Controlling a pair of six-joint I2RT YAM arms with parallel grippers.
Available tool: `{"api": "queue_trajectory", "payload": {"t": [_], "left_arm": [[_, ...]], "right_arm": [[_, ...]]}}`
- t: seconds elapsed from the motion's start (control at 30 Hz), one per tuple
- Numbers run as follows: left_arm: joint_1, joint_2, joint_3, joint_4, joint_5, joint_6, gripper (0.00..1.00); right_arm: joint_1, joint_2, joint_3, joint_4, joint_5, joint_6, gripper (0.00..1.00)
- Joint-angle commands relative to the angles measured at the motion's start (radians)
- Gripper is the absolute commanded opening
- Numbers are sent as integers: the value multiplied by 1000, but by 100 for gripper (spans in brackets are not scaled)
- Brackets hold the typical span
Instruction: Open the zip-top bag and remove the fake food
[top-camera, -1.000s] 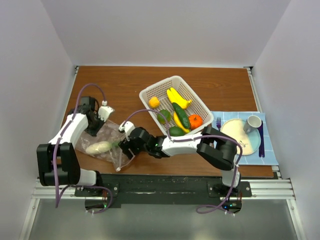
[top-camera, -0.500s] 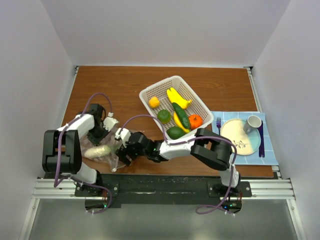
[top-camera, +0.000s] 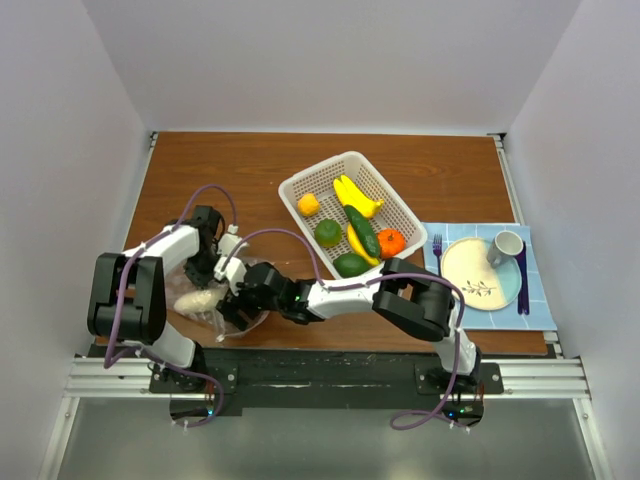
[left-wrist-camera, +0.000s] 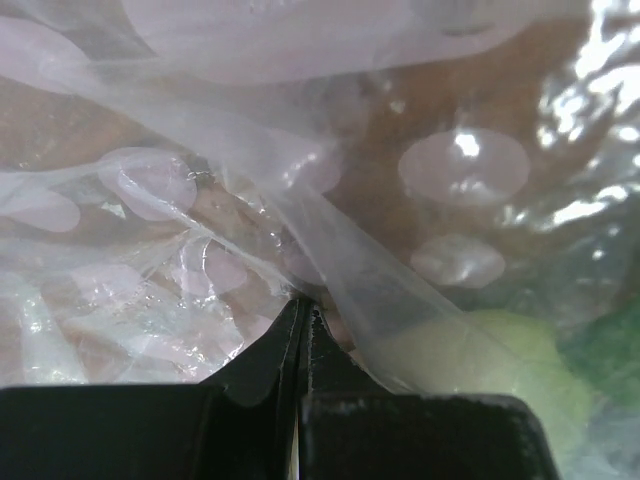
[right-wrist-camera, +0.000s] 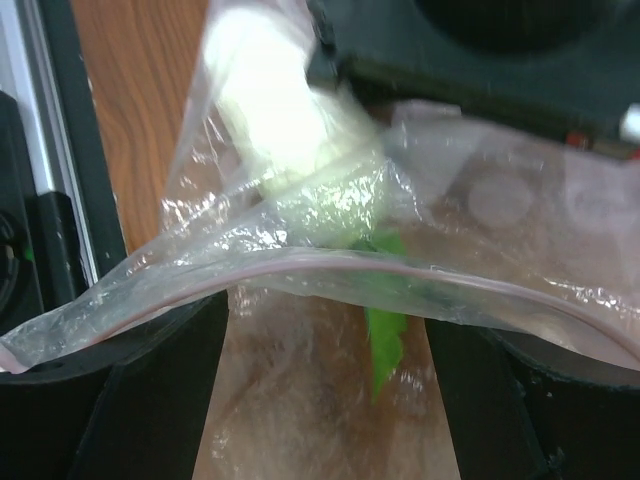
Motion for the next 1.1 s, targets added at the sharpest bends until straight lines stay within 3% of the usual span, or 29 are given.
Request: {"api": "queue_trajectory", "payload": {"t": [0.0,0.23,0.3,0.33,0.43,0.87,1.07], "left_arm": [[-9,43,-2,52,67,-23,1],[-7,66,11,42,88,-38,1],[-9,63,11,46,80,-38,1],[-9,60,14,45,79,-38,1],[-9,63,24,45,80,-38,1],[56,143,63,135,2,-27,2],[77,184,43,193,-27,-35,2]], "right_arm": [[9,32,57,18,-6,-38,79],[9,80,77,-12,17,-40,52],[9,75,61,-11,33,-38,38],[9,71,54,-8,38,-38,25],[9,28,8,5,67,-26,0],[28,-238,-245,-21,182,67,0],[37,-422,-320,-115,224,90,0]]}}
